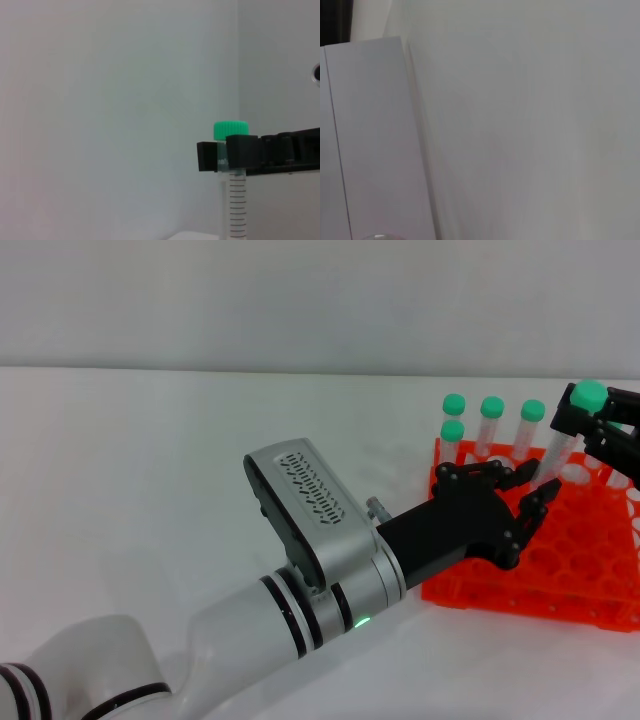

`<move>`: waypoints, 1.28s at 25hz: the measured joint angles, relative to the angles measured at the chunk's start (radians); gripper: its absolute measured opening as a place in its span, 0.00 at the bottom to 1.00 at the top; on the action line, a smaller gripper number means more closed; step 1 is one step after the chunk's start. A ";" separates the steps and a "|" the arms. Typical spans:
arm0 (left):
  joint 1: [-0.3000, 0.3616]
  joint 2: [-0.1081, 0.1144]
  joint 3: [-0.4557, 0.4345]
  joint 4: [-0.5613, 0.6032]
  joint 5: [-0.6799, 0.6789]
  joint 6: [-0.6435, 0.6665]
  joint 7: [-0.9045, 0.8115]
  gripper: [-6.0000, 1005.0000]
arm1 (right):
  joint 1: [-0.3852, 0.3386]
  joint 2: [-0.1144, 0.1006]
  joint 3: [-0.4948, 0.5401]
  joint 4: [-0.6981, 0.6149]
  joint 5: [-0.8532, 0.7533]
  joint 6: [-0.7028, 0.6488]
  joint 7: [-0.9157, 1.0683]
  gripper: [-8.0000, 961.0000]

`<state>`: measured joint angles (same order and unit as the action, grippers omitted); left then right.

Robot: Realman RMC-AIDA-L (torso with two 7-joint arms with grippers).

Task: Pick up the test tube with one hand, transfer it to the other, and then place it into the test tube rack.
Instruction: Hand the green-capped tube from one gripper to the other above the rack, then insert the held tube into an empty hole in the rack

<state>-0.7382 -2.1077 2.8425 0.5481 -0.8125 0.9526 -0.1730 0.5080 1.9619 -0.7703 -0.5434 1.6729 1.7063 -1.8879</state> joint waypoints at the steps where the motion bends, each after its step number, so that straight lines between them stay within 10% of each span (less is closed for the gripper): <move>1: 0.000 0.000 0.000 0.000 0.000 0.001 0.001 0.29 | 0.000 0.000 0.000 -0.001 -0.001 0.000 0.000 0.26; 21: 0.028 0.000 -0.001 -0.008 -0.006 0.006 0.086 0.31 | -0.009 -0.006 0.009 -0.001 0.002 -0.001 -0.001 0.25; 28: 0.094 0.001 0.000 -0.016 -0.001 0.016 0.170 0.73 | -0.022 0.007 0.075 0.002 0.003 -0.017 -0.026 0.22; 32: 0.223 0.006 -0.006 -0.022 -0.007 0.147 0.241 0.74 | -0.038 0.036 0.119 -0.001 0.004 -0.060 -0.073 0.22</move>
<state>-0.5155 -2.1016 2.8370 0.5262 -0.8194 1.0999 0.0684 0.4703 1.9979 -0.6511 -0.5448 1.6766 1.6465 -1.9604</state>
